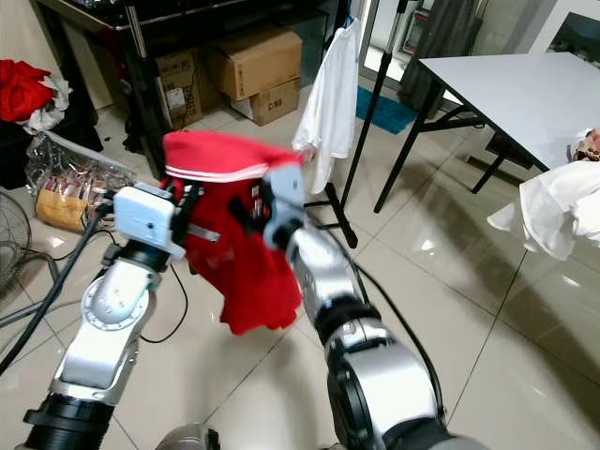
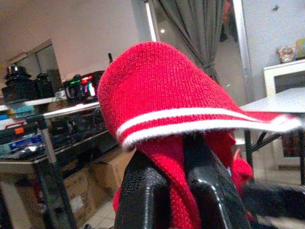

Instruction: Hang hanger

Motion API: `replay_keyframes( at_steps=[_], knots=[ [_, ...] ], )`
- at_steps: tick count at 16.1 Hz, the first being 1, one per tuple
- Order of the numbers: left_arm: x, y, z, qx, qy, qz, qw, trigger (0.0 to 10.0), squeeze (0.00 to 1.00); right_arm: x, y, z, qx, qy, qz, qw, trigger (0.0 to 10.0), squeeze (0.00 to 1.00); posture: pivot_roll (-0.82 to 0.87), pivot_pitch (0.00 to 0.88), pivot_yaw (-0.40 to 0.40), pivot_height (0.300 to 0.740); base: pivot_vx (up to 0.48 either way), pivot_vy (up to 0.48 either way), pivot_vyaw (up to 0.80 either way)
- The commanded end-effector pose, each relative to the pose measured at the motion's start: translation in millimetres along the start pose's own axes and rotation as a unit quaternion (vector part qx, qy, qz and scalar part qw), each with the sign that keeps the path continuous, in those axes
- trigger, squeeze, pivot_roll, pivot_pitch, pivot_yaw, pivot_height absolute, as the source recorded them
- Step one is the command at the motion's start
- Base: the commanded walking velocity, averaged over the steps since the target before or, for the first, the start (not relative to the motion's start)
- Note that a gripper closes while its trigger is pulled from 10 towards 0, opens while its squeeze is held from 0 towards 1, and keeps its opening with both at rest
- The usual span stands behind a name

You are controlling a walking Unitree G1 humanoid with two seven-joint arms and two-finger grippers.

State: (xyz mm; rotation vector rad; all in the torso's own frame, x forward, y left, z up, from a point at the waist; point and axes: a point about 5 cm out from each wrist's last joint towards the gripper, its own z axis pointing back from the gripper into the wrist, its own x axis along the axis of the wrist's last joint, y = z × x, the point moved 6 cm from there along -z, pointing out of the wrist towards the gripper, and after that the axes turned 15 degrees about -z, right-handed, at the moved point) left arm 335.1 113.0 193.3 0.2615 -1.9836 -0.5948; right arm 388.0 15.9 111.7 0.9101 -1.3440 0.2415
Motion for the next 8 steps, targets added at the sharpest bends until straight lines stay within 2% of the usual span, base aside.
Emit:
replay_keyframes(
  at_steps=[1, 8],
  knots=[
    [-2, 2.5, 1.2, 0.003, 0.004, 0.001, 1.000, 10.0, 0.00, -6, 13.4, -0.3, 0.030, -0.002, -0.002, 1.000, 10.0, 0.00, 0.16, 0.006, -0.040, 0.740, 0.000, 0.000, 0.00],
    [-9, 9.7, 1.5, 0.001, 0.009, -0.007, 1.000, 10.0, 0.00, -16, 1.7, 21.6, 0.060, 0.024, 0.011, 0.998, 10.0, 0.00, 0.15, 0.012, -0.042, 0.740, 0.000, 0.000, 0.00]
  ],
)
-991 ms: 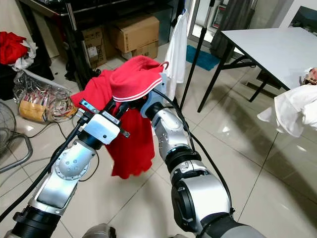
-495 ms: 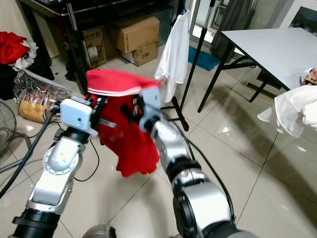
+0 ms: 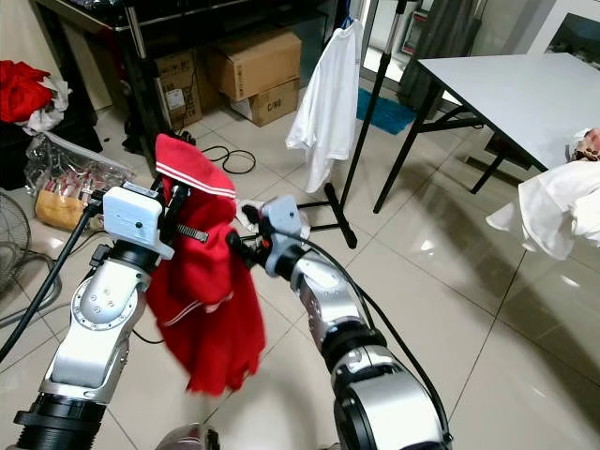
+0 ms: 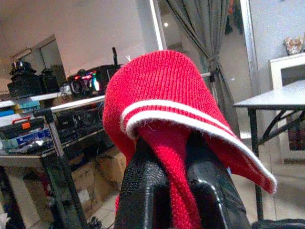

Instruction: Hang hanger

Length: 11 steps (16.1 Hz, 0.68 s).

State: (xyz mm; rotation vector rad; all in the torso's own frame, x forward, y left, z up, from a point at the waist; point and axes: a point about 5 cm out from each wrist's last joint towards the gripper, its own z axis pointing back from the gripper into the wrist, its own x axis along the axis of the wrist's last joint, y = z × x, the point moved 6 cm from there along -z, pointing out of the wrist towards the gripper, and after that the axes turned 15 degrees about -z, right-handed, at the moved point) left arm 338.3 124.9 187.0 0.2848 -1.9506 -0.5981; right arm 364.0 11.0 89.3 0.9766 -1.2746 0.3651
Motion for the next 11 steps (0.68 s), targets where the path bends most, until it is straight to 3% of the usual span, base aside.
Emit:
replay_keyframes(
  at_steps=[1, 6, 10, 11],
  knots=[
    [1, 4.9, -0.6, 0.002, -0.006, -0.003, 1.000, 10.0, 0.00, 8, -5.9, 5.5, 0.001, -0.008, 0.001, 1.000, 10.0, 0.00, 0.15, 0.011, -0.044, 0.740, 0.000, 0.000, 0.00],
    [-3, 11.1, 4.7, 0.003, -0.003, -0.020, 1.000, 10.0, 0.00, 13, -29.4, 20.9, -0.025, 0.007, 0.005, 1.000, 10.0, 0.00, 0.15, 0.011, -0.044, 0.740, 0.000, 0.000, 0.00],
    [-8, 4.6, 17.1, -0.024, 0.002, -0.038, 0.999, 10.0, 0.00, 25, -53.7, 32.4, -0.067, 0.019, 0.039, 0.997, 10.0, 0.00, 0.16, 0.015, -0.047, 0.740, 0.000, 0.000, 0.00],
    [-9, 3.0, 20.5, -0.032, 0.002, -0.044, 0.999, 10.0, 0.00, 29, -59.9, 35.6, -0.078, 0.032, 0.073, 0.994, 10.0, 0.00, 0.16, 0.017, -0.052, 0.740, 0.000, 0.000, 0.00]
  ],
)
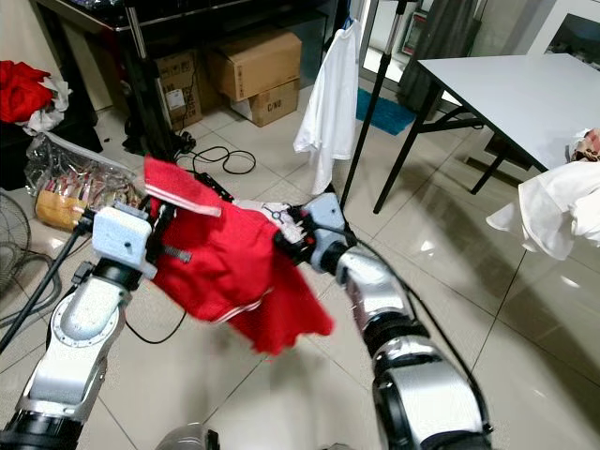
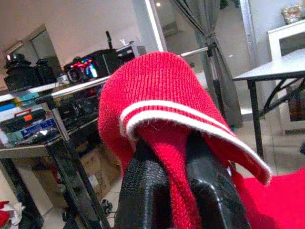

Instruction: Hang hanger

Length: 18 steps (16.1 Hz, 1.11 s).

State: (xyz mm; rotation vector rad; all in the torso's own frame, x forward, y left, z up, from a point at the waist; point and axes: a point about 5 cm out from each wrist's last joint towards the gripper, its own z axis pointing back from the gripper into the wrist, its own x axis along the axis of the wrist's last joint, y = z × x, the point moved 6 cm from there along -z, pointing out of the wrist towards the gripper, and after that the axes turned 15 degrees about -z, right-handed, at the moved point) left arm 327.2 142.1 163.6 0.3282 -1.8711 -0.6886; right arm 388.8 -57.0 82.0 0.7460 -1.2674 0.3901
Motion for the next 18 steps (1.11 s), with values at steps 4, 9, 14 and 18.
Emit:
replay_keyframes(
  at_steps=[4, 9, 14, 18],
  knots=[
    [10, -5.4, 5.6, -0.040, -0.033, -0.039, 0.998, 10.0, 0.00, 24, -10.5, -0.4, -0.010, 0.008, 0.105, 0.994, 10.0, 0.00, 0.17, 0.018, -0.055, 0.740, 0.000, 0.000, 0.00],
    [8, -7.3, 8.8, -0.049, -0.031, -0.043, 0.997, 10.0, 0.00, 26, -15.1, 2.8, -0.001, 0.023, 0.112, 0.993, 10.0, 0.00, 0.17, 0.024, -0.062, 0.740, 0.000, 0.000, 0.00],
    [4, -0.1, 7.6, -0.029, -0.024, -0.042, 0.998, 10.0, 0.00, -29, 15.1, 21.5, 0.133, 0.111, 0.086, 0.981, 10.0, 0.09, 0.16, 0.024, -0.052, 0.740, 0.000, 0.000, 0.00],
    [1, 5.4, 6.1, -0.025, -0.020, -0.049, 0.998, 10.0, 0.00, -65, 30.9, 54.1, 0.242, 0.201, 0.099, 0.944, 10.0, 0.00, 0.16, 0.024, -0.052, 0.740, 0.000, 0.000, 0.00]
  ],
)
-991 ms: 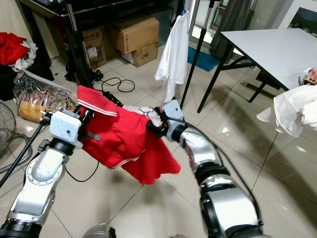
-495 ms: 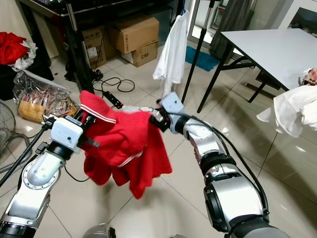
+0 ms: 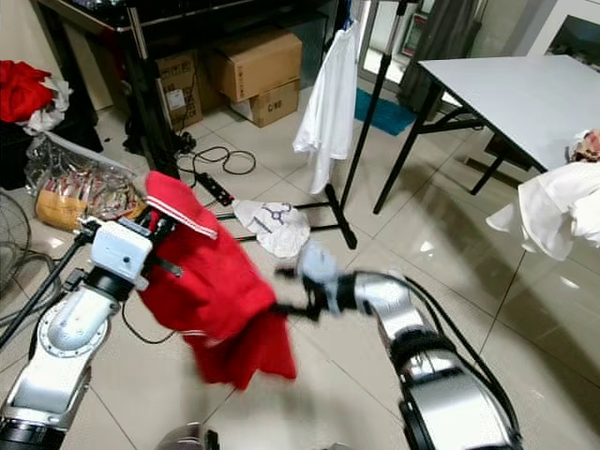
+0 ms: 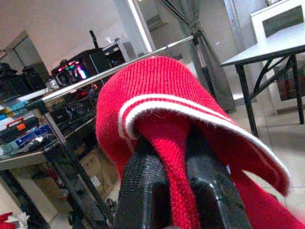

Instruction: Hang hanger

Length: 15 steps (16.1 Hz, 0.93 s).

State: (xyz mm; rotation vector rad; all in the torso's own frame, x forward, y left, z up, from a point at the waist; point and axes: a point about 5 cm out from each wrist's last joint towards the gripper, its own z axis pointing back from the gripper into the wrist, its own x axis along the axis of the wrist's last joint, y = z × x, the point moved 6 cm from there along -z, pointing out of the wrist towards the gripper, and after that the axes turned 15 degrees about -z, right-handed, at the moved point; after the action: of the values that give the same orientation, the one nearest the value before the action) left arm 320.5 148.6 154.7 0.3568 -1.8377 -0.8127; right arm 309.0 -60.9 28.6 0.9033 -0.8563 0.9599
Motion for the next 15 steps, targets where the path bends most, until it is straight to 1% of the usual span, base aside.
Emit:
replay_keyframes(
  at_steps=[1, 2, 4, 6, 7, 8, 9, 10, 11, 12, 13, 15],
  knots=[
    [7, 7.2, -3.8, 0.012, -0.017, -0.009, 1.000, 10.0, 0.00, 2, 2.1, 9.1, 0.026, 0.012, 0.004, 1.000, 10.0, 0.00, 0.16, 0.024, -0.052, 0.740, 0.000, 0.000, 0.00],
    [6, 7.2, -3.5, 0.012, -0.016, -0.009, 1.000, 10.0, 0.00, 2, 4.3, 11.8, 0.039, 0.012, -0.006, 0.999, 10.0, 0.00, 0.15, 0.021, -0.049, 0.740, 0.000, 0.000, 0.00],
    [3, 5.7, -1.8, 0.010, -0.012, -0.009, 1.000, 10.0, 0.00, 4, 15.6, 26.0, 0.099, 0.014, -0.042, 0.994, 10.0, 0.00, 0.14, 0.019, -0.051, 0.740, 0.000, 0.000, 0.00],
    [2, 4.7, -1.3, 0.010, -0.011, -0.008, 1.000, 10.0, 0.00, 6, 21.5, 32.3, 0.126, 0.012, -0.062, 0.990, 10.0, 0.00, 0.14, 0.019, -0.051, 0.740, 0.000, 0.000, 0.00],
    [2, 3.3, -1.3, 0.008, -0.011, -0.007, 1.000, 10.0, 0.00, 11, 22.2, 36.3, 0.134, -0.002, -0.071, 0.988, 10.0, 0.00, 0.14, 0.018, -0.053, 0.740, 0.000, 0.000, 0.00],
    [2, 2.3, -1.4, 0.005, -0.012, -0.008, 1.000, 10.0, 0.00, 17, 15.0, 34.7, 0.108, -0.015, -0.065, 0.992, 10.0, 0.00, 0.14, 0.018, -0.053, 0.740, 0.000, 0.000, 0.00],
    [4, -1.5, -1.6, -0.005, -0.018, -0.012, 1.000, 10.0, 0.00, 27, -7.3, 28.7, 0.021, -0.035, -0.031, 0.999, 10.0, 0.00, 0.14, 0.018, -0.053, 0.740, 0.000, 0.000, 0.00],
    [6, -6.4, -1.1, -0.019, -0.024, -0.017, 0.999, 10.0, 0.00, 36, -26.7, 25.4, -0.058, -0.041, -0.002, 0.997, 10.0, 0.00, 0.14, 0.018, -0.053, 0.740, 0.000, 0.000, 0.00],
    [6, -9.7, -0.3, -0.029, -0.027, -0.022, 0.999, 10.0, 0.00, 38, -32.3, 24.5, -0.083, -0.037, 0.017, 0.996, 10.0, 0.00, 0.14, 0.020, -0.056, 0.740, 0.000, 0.000, 0.00],
    [8, -16.5, 2.4, -0.051, -0.034, -0.032, 0.998, 10.0, 0.00, 44, -37.1, 22.3, -0.108, -0.029, 0.054, 0.992, 10.0, 0.00, 0.14, 0.020, -0.057, 0.740, 0.000, 0.000, 0.00],
    [8, -19.0, 3.6, -0.060, -0.037, -0.035, 0.997, 10.0, 0.00, 46, -38.4, 21.1, -0.116, -0.027, 0.066, 0.991, 10.0, 0.00, 0.14, 0.020, -0.057, 0.740, 0.000, 0.000, 0.00],
    [7, -28.8, 13.9, -0.108, -0.048, -0.068, 0.991, 10.0, 0.00, 54, -44.7, 14.7, -0.148, -0.007, 0.136, 0.980, 10.0, 0.00, 0.16, 0.020, -0.064, 0.740, 0.000, 0.000, 0.00]
  ],
)
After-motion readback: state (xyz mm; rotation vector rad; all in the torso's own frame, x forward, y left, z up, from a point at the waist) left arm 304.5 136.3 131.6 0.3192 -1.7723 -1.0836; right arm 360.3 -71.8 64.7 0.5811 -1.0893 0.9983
